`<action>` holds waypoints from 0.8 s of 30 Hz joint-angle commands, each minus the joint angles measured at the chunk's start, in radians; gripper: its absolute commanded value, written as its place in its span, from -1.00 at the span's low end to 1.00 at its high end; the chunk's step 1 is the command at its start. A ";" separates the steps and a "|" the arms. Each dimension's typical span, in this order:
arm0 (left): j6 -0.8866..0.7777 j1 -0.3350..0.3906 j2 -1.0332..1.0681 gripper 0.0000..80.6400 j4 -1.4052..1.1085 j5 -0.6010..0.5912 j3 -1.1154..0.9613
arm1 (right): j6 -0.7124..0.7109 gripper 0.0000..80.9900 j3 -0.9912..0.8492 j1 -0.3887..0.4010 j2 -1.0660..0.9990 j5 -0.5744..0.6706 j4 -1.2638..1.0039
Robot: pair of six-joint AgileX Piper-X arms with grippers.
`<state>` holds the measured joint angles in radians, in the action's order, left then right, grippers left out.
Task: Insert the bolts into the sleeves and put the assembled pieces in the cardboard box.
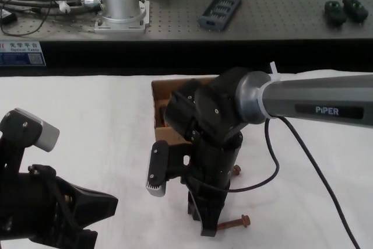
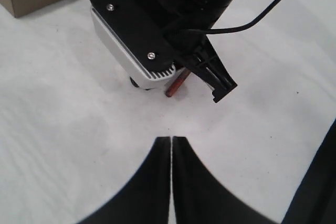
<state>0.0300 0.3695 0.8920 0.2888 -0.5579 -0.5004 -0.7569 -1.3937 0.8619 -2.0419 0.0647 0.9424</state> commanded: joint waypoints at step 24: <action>0.140 0.063 0.000 -0.98 0.003 -0.054 -0.069 | 0.396 -0.92 0.182 -0.005 0.546 -0.002 -0.016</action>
<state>0.1287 0.4067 0.8920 0.2911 -0.6070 -0.5270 -0.3766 -1.2286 0.8616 -1.5302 0.0478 0.9293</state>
